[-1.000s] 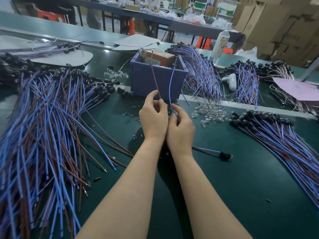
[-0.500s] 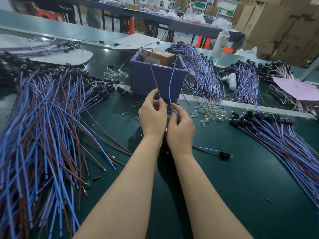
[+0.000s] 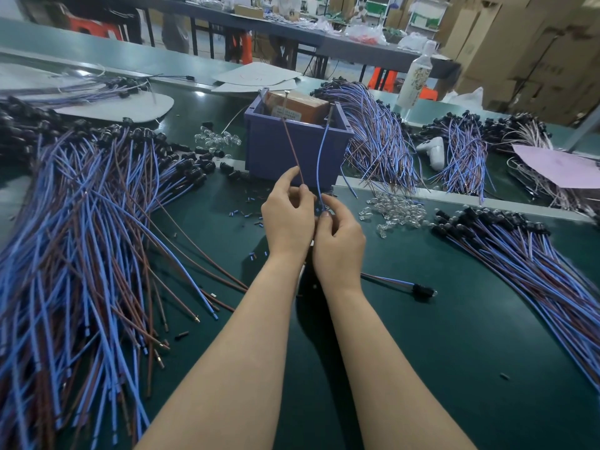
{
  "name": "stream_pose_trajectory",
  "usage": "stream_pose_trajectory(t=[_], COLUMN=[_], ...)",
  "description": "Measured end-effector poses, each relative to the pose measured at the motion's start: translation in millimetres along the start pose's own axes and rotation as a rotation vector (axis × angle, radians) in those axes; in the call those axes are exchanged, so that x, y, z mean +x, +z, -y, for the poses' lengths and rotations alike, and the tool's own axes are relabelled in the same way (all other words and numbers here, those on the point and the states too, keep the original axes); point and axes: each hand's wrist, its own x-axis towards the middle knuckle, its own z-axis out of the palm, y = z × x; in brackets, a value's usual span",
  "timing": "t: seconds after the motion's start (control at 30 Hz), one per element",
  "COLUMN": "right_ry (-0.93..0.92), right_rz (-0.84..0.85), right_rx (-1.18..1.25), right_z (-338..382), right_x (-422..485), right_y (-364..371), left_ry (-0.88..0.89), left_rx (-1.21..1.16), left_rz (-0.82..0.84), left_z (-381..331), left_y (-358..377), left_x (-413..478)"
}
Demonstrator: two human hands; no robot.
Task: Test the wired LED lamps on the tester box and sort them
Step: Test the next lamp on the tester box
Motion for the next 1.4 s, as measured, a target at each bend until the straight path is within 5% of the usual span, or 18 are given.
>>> stream_pose_trajectory(t=[1.4], right_ry=[0.006], right_rz=[0.047], right_rx=[0.001], right_z=[-0.3], right_x=[1.3], right_y=[1.5], left_ry=[-0.034], left_rx=[0.06], left_rz=[0.033], left_z=[-2.8], left_y=[-6.5], left_x=[0.8])
